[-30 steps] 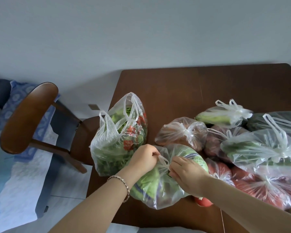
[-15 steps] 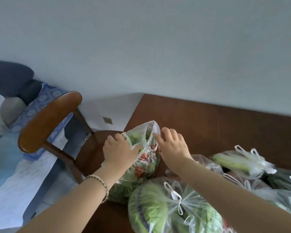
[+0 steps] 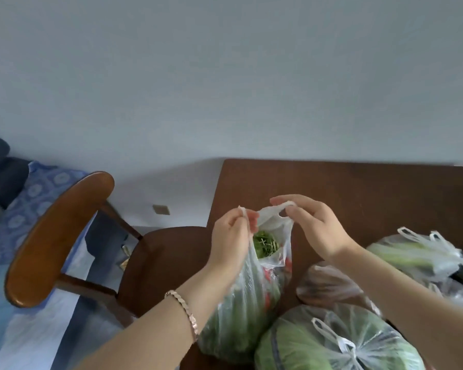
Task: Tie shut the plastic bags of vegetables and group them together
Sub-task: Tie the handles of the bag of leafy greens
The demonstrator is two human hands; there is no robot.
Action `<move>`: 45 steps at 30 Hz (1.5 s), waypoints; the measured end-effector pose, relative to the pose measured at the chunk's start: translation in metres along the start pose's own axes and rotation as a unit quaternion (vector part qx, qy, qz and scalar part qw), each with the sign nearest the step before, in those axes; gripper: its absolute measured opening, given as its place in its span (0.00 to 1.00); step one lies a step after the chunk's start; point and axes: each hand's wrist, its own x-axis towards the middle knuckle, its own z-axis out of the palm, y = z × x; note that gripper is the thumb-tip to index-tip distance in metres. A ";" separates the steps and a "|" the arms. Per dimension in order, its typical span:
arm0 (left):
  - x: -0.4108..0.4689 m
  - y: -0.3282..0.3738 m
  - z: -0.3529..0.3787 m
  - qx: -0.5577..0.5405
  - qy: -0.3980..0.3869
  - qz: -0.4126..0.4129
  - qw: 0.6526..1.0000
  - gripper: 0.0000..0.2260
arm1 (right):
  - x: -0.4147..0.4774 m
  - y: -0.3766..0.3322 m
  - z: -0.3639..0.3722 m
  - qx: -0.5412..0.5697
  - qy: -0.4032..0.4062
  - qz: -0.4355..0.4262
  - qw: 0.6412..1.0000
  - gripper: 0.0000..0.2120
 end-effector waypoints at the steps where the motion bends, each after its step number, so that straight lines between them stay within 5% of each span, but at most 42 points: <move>1: -0.003 0.002 0.001 -0.014 -0.010 0.026 1.000 0.14 | -0.004 -0.003 0.003 0.031 0.005 -0.008 0.999 0.12; 8: 0.007 -0.005 -0.006 0.054 -0.018 0.110 0.992 0.13 | -0.013 0.011 0.006 0.163 0.103 -0.049 0.980 0.14; 14: 0.002 -0.013 0.006 0.115 -0.050 0.144 0.982 0.11 | 0.000 0.028 0.007 0.051 0.112 0.033 0.992 0.13; 18: -0.002 -0.011 0.018 -0.006 -0.051 0.032 0.998 0.04 | 0.009 0.036 0.002 0.084 0.044 0.103 0.990 0.09; 22: 0.007 -0.015 0.020 -0.095 -0.099 -0.116 0.984 0.15 | 0.012 0.039 0.003 0.101 0.007 0.130 0.986 0.11; 25: 0.011 -0.015 0.021 -0.089 -0.119 -0.148 0.978 0.16 | 0.009 0.042 0.000 0.075 -0.051 0.125 0.988 0.12; 29: 0.010 -0.016 0.027 -0.003 -0.094 -0.084 0.992 0.07 | 0.003 0.049 -0.007 0.071 -0.104 0.096 0.987 0.07; 33: 0.009 -0.025 0.033 0.069 -0.088 0.028 0.993 0.07 | 0.000 0.053 -0.010 0.046 -0.033 0.099 0.993 0.16; 41: 0.001 -0.037 0.026 0.192 -0.154 0.116 0.962 0.09 | -0.001 0.060 0.009 0.094 0.144 0.182 0.968 0.15; 45: -0.006 -0.043 0.025 0.255 -0.113 0.174 0.944 0.13 | -0.001 0.063 0.018 -0.048 0.027 0.191 0.980 0.05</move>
